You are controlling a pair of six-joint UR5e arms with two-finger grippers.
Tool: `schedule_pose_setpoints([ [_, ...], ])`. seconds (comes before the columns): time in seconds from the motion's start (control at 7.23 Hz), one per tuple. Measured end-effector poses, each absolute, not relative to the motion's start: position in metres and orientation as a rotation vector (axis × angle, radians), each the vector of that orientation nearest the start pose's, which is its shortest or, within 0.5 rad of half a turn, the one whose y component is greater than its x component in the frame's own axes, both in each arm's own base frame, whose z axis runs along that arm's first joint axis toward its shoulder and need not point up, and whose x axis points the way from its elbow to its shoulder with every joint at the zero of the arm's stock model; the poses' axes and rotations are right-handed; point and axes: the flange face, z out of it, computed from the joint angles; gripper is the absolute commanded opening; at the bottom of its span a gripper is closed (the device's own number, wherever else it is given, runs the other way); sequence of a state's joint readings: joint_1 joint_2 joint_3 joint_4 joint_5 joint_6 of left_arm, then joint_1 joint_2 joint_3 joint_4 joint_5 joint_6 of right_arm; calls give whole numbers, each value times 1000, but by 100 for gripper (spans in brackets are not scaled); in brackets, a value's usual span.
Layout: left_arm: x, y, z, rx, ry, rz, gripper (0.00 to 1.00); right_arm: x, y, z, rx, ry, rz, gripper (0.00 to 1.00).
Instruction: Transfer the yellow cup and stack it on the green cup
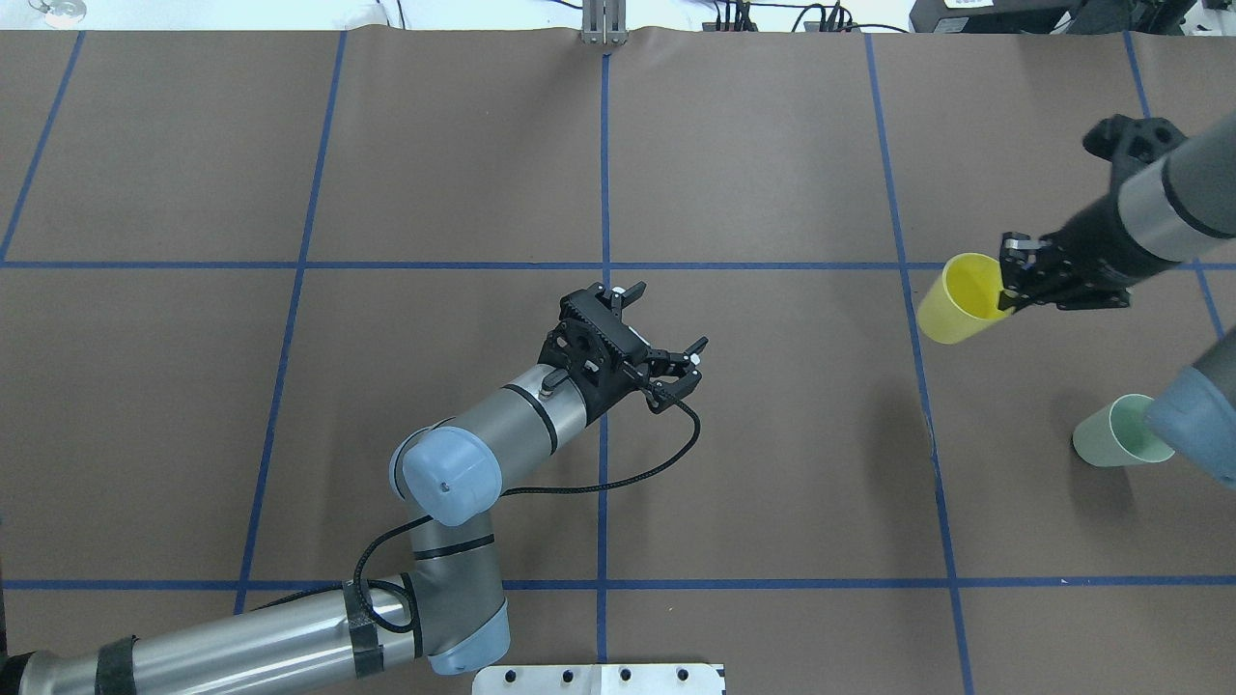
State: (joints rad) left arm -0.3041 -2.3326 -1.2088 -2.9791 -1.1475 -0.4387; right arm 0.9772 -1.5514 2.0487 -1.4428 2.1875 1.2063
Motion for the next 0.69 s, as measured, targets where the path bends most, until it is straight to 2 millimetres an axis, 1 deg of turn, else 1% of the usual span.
schedule_pose_setpoints([
  [0.14, 634, -381, 199, 1387, 1134, 212, 100, -178, -415, 433, -108, -805, 423, 0],
  [0.28, 635, -382, 200, 1386, 1132, 213, 100, -157, -397, 450, -128, -776, 456, 0],
  [0.41, 635, -381, 201, 1385, 1131, 214, 100, -142, -385, 462, -146, -756, 479, 0],
  [0.69, 636, -381, 203, 1370, 1140, 199, 100, -125, -367, 481, -176, -724, 504, 0],
])
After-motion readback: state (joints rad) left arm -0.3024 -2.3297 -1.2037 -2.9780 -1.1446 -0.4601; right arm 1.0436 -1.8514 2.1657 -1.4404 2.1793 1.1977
